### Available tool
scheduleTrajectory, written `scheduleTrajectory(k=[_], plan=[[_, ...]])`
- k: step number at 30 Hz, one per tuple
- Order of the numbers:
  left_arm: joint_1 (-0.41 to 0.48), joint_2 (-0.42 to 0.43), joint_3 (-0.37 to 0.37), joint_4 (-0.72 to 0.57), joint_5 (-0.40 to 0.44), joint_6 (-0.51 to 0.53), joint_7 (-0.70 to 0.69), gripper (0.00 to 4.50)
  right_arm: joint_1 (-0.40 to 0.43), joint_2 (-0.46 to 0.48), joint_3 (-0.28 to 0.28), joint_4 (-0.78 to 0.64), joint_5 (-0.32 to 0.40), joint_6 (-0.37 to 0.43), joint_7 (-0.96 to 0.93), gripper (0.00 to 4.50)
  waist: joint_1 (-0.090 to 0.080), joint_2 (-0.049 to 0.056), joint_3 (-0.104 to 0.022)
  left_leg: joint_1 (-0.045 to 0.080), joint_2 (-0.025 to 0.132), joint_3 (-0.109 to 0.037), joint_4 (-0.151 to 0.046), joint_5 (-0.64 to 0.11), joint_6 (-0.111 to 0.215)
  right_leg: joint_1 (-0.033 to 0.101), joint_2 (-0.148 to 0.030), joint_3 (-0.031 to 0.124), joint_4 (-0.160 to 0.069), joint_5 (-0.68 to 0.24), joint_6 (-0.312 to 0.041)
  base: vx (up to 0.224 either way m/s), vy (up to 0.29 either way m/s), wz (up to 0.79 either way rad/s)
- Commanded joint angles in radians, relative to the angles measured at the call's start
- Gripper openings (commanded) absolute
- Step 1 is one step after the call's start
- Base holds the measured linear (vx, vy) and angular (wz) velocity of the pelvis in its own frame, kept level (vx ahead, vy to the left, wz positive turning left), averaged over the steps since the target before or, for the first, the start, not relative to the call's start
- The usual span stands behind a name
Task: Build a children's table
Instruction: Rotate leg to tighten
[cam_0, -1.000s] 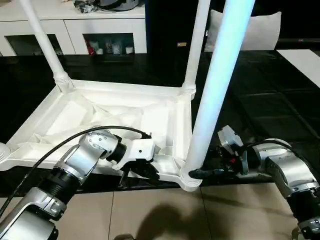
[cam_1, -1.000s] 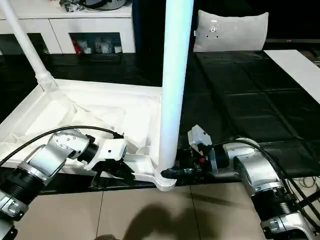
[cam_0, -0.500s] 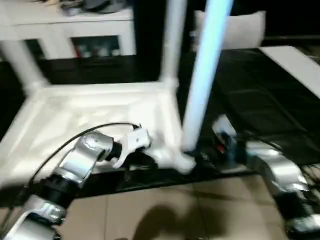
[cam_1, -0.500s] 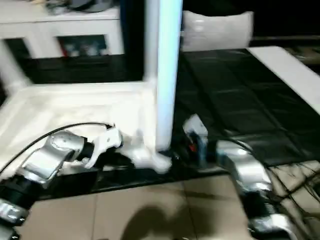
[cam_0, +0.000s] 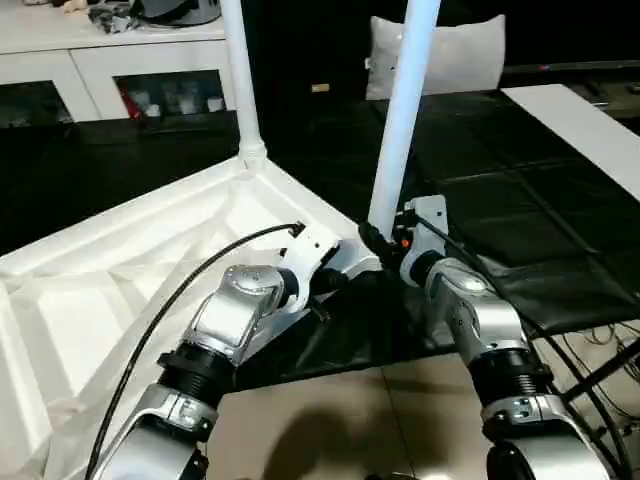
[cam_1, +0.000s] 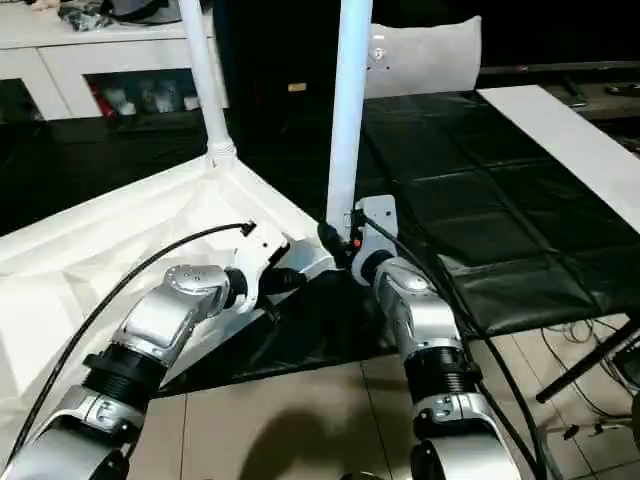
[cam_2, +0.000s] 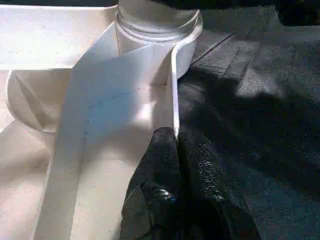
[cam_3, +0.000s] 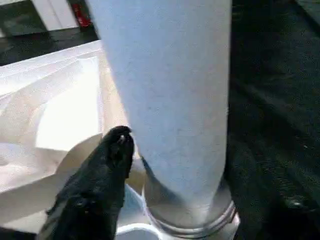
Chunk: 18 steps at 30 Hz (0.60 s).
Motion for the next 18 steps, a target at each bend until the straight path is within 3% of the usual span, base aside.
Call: scheduleTrajectory(k=[1,7,9,10,12,13,15,18], plan=[[-0.03,0.003,-0.014,-0.03,-0.007,-0.034,-0.035,0.0,0.023,0.003,0.053,-0.022,0.004,0.004,0.077,3.4,0.007,-0.007,-0.069,-0.012,0.019,-0.003,-0.058,-0.068,0.101,0.071,-0.063,0.061,-0.065,-0.248,-0.126,0.0,0.0,0.0],[-0.008,0.088,-0.051,-0.02,-0.003,-0.094,-0.143,0.0,0.08,-0.132,0.071,-0.084,0.022,-0.042,0.277,3.72,0.015,-0.008,-0.064,-0.009,0.02,-0.002,-0.063,-0.113,0.092,0.07,-0.064,0.063,-0.074,-0.32,-0.105,0.0,0.0,0.0],[-0.002,0.112,-0.064,-0.021,-0.001,-0.11,-0.178,0.0,0.09,-0.172,0.074,-0.1,0.028,-0.046,0.33,3.95,0.019,-0.007,-0.064,-0.007,0.021,-0.002,-0.061,-0.116,0.093,0.069,-0.065,0.063,-0.075,-0.325,-0.102,0.0,0.0,0.0],[0.004,0.153,-0.087,-0.019,0.004,-0.139,-0.236,0.0,0.098,-0.232,0.072,-0.116,0.036,-0.047,0.406,4.08,0.022,0.0,-0.064,-0.008,0.022,-0.004,-0.062,-0.122,0.096,0.07,-0.063,0.062,-0.076,-0.325,-0.098,0.0,0.0,0.0],[0.005,0.163,-0.092,-0.018,0.005,-0.147,-0.249,0.0,0.1,-0.246,0.071,-0.12,0.038,-0.048,0.424,4.28,0.024,-0.003,-0.064,-0.007,0.023,-0.004,-0.062,-0.119,0.095,0.069,-0.064,0.064,-0.073,-0.312,-0.104,0.0,0.0,0.0],[0.003,0.205,-0.124,-0.009,0.017,-0.205,-0.32,0.0,0.102,-0.3,0.077,-0.135,0.051,-0.04,0.511,4.28,0.028,-0.005,-0.065,-0.007,0.022,-0.004,-0.061,-0.12,0.094,0.069,-0.063,0.062,-0.072,-0.309,-0.112,0.0,0.0,0.0],[0.001,0.222,-0.137,-0.005,0.022,-0.228,-0.347,0.0,0.103,-0.322,0.081,-0.141,0.056,-0.037,0.547,4.46,0.033,-0.005,-0.065,-0.007,0.023,-0.004,-0.061,-0.117,0.099,0.069,-0.063,0.063,-0.07,-0.306,-0.112,0.0,0.0,0.0],[-0.008,0.28,-0.19,0.006,0.036,-0.321,-0.463,0.0,0.111,-0.402,0.128,-0.163,0.062,-0.03,0.7,4.46,0.04,-0.005,-0.066,-0.006,0.025,-0.003,-0.061,-0.111,0.102,0.068,-0.063,0.063,-0.067,-0.3,-0.119,0.0,0.0,0.0]])
